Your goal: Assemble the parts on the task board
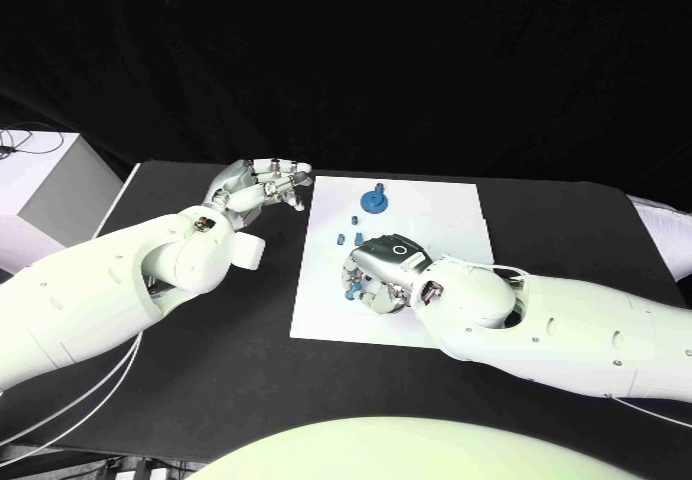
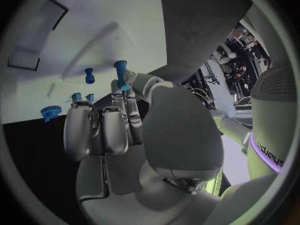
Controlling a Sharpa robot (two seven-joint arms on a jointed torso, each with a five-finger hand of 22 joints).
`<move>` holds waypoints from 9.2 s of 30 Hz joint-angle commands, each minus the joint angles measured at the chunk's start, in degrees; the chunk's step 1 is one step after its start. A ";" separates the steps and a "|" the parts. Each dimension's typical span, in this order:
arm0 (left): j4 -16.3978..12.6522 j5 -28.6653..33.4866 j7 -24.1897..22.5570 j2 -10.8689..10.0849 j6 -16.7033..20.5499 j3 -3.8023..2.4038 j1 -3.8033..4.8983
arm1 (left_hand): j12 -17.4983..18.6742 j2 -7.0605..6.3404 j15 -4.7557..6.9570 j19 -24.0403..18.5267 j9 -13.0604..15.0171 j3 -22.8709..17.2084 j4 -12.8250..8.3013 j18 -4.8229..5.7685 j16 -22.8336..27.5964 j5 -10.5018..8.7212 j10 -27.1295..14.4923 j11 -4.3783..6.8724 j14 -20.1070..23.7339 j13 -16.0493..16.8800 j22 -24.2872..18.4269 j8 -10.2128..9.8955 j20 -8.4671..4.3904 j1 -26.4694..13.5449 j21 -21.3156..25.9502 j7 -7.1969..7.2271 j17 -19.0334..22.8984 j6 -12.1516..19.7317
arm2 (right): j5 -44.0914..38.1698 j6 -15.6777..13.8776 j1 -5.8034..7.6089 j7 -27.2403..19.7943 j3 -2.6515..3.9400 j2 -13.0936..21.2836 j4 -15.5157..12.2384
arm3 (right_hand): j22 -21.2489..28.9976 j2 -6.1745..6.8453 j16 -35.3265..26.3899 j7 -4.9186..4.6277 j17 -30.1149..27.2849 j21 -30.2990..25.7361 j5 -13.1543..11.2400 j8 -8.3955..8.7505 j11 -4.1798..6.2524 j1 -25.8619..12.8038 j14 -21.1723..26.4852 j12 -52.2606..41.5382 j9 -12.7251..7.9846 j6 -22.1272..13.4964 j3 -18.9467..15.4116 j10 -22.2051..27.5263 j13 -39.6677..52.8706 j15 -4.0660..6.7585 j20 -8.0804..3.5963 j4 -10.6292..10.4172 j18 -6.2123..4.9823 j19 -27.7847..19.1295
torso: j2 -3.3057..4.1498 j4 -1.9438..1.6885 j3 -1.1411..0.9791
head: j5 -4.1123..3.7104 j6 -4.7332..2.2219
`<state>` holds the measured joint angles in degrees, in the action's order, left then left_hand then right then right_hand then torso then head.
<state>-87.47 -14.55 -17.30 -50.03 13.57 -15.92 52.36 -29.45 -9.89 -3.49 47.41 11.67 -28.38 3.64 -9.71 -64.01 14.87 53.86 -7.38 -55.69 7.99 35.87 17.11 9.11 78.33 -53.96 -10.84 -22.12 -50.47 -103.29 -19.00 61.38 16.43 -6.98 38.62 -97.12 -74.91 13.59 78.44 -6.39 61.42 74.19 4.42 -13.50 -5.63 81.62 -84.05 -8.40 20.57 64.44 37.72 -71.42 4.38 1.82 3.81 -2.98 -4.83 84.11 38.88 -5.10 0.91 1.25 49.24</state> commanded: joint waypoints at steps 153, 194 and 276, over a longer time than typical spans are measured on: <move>0.16 0.58 0.02 -0.59 -0.79 -0.04 -2.10 | -0.39 0.22 0.09 0.72 -0.22 0.76 0.84 -0.78 0.56 0.28 -0.30 0.13 -0.40 -0.26 -0.44 0.59 0.04 0.42 0.76 -0.10 0.18 -0.14 | 33.58 -9.90 1.19 16.79 0.59 22.02 -9.08 | -15.05 -9.84 11.56 2.74 28.58 15.75 29.51 -4.54 6.24 -12.49 -5.95 -81.60 4.14 -2.37 -40.15 -18.58 85.62 2.31 -1.81 -13.77 4.82 5.87 | -0.49 0.91 -0.10 | -7.23 -1.98; 0.07 0.58 0.15 -0.74 -0.68 -0.04 -2.10 | -0.42 0.23 0.14 0.84 -0.27 0.78 0.89 -0.80 0.60 0.30 -0.30 0.18 -0.42 -0.31 -0.56 0.67 0.02 0.71 0.94 -0.05 0.20 -0.15 | 30.75 -3.26 0.14 19.07 -0.08 14.56 -6.23 | -15.09 -8.72 11.56 2.91 28.58 15.81 23.43 -4.95 6.36 -16.07 -5.95 -81.60 4.29 -1.46 -40.60 -18.58 85.62 2.39 -1.88 -13.86 4.83 5.89 | -0.45 1.00 -0.15 | -6.60 -1.47; -0.14 0.62 0.23 -1.18 -0.49 -0.04 -3.11 | -0.48 0.36 0.15 1.01 -0.34 0.81 1.10 -0.81 0.63 0.29 -0.26 0.18 -0.47 -0.37 -0.68 0.76 0.00 0.89 1.10 -0.06 0.23 -0.16 | 22.55 -6.96 -0.22 11.52 0.08 31.06 -7.54 | -14.99 -3.75 11.56 2.62 28.58 15.59 13.16 -3.87 6.19 -13.93 -5.95 -81.60 5.58 -1.67 -38.22 -18.58 85.62 2.20 -1.73 -13.97 4.78 5.83 | -0.43 0.93 -0.15 | -8.27 -1.75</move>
<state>-87.44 -14.20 -16.63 -51.29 13.44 -15.91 49.26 -29.66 -9.64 -3.29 48.02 11.42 -27.67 4.35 -9.72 -63.56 14.87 53.86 -7.38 -55.89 7.70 35.24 17.61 8.91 78.58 -53.06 -10.84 -21.95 -50.47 -77.59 -28.96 61.30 25.99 -6.88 69.65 -104.64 -74.93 9.72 89.76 -3.77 74.92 89.52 17.07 -17.71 0.71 68.22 -84.13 -89.88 26.10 62.35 -0.34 -83.92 74.95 4.22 1.85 -16.97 -0.82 84.00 38.48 -4.15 0.69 -6.96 47.42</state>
